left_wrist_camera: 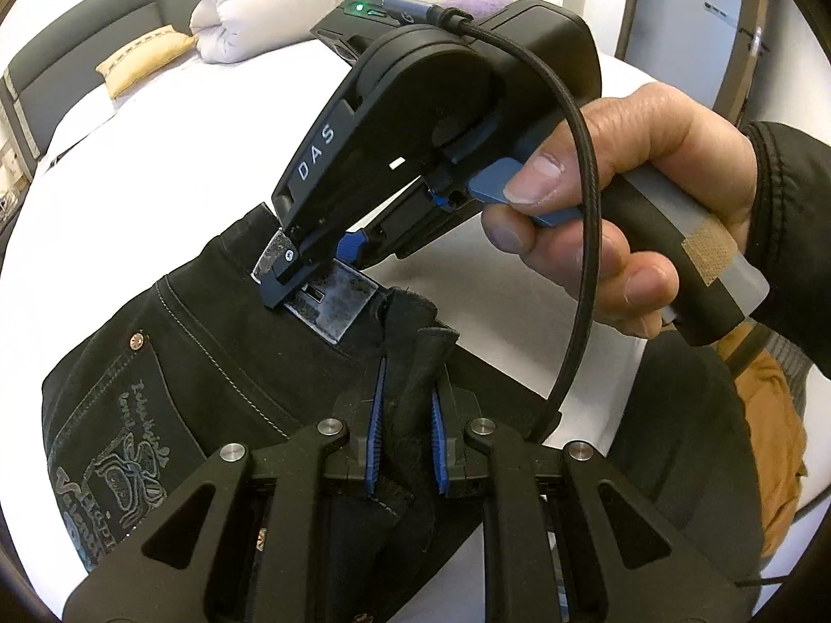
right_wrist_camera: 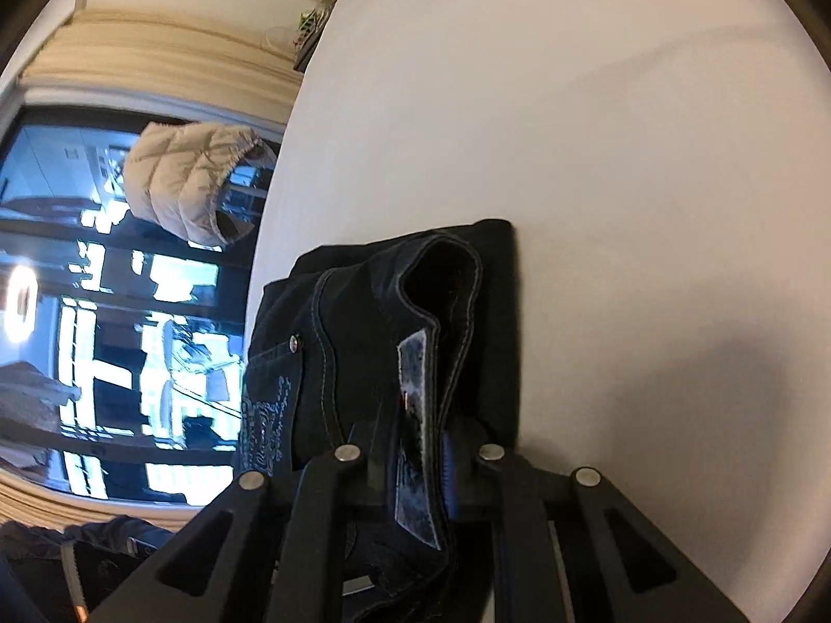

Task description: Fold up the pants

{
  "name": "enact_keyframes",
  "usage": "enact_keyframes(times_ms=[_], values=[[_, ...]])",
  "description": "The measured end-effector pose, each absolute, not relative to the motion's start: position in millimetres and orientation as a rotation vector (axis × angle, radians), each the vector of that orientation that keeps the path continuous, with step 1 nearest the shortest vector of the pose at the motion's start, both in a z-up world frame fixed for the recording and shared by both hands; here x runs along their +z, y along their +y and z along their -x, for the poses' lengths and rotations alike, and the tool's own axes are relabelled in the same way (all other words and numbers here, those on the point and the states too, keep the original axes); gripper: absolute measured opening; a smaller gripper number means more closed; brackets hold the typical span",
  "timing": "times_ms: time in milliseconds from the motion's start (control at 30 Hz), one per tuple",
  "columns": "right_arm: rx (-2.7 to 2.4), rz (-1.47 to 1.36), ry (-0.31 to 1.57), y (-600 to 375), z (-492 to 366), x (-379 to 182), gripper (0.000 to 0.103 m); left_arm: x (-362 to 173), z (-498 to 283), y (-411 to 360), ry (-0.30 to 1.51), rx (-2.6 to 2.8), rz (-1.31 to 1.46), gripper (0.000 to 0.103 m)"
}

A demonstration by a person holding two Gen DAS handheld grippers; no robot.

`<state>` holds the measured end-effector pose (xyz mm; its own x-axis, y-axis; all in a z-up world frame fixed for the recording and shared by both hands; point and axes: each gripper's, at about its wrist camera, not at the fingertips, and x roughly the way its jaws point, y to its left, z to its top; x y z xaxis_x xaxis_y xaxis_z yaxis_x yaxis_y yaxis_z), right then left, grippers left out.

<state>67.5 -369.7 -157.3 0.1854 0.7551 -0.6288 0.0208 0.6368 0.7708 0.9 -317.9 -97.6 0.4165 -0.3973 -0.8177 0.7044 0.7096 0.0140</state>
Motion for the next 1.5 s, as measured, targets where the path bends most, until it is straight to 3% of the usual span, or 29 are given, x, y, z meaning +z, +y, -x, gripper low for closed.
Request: enact_keyframes(times_ms=[267,300,500,567,600,633,733,800,867,1000,1033,1067,1500], values=[[0.560,-0.827,1.272,-375.7,-76.1,-165.7,0.015,-110.1,5.4,-320.1,0.880,-0.709,-0.409,0.018],[0.562,-0.834,1.269,-376.6,-76.3,-166.1,0.015,-107.3,5.9,-319.6,0.886,-0.713,-0.402,0.022],[0.531,-0.859,1.237,-384.6,-66.0,-161.7,0.017,-61.4,18.0,-268.2,0.907,-0.801,-0.226,0.024],[0.483,-0.856,1.229,-390.2,-59.6,-155.8,0.021,-46.5,14.4,-238.3,0.884,-0.766,-0.169,0.036],[0.447,-0.842,1.219,-393.4,-55.0,-149.7,0.023,-40.4,9.5,-220.5,0.872,-0.728,-0.136,0.058],[0.382,-0.792,1.206,-395.9,-48.8,-139.6,0.030,-36.5,2.1,-200.1,0.853,-0.673,-0.102,0.065],[0.384,-0.737,1.145,-388.3,-33.3,-110.9,0.034,-40.8,-31.9,-159.2,0.871,-0.553,-0.059,0.064],[0.446,-0.725,1.118,-375.2,-24.8,-99.0,0.030,-50.0,-56.2,-144.3,0.906,-0.518,-0.025,0.062],[0.512,-0.708,1.128,-356.2,-16.5,-95.9,0.018,-62.2,-77.8,-139.8,0.931,-0.491,-0.029,0.053],[0.482,-0.645,1.240,-332.8,-3.1,-124.2,0.017,-89.8,-104.6,-146.8,0.993,-0.460,-0.081,0.041],[0.455,-0.649,1.249,-334.2,0.2,-132.4,0.004,-102.7,-106.1,-149.8,1.027,-0.461,-0.082,0.041],[0.446,-0.670,1.237,-338.7,3.9,-136.0,0.000,-111.9,-104.2,-151.8,1.034,-0.454,-0.097,0.041],[0.421,-0.715,1.116,-363.9,52.9,-116.9,0.002,-122.5,1.1,-169.1,0.792,-0.450,-0.392,0.045]])
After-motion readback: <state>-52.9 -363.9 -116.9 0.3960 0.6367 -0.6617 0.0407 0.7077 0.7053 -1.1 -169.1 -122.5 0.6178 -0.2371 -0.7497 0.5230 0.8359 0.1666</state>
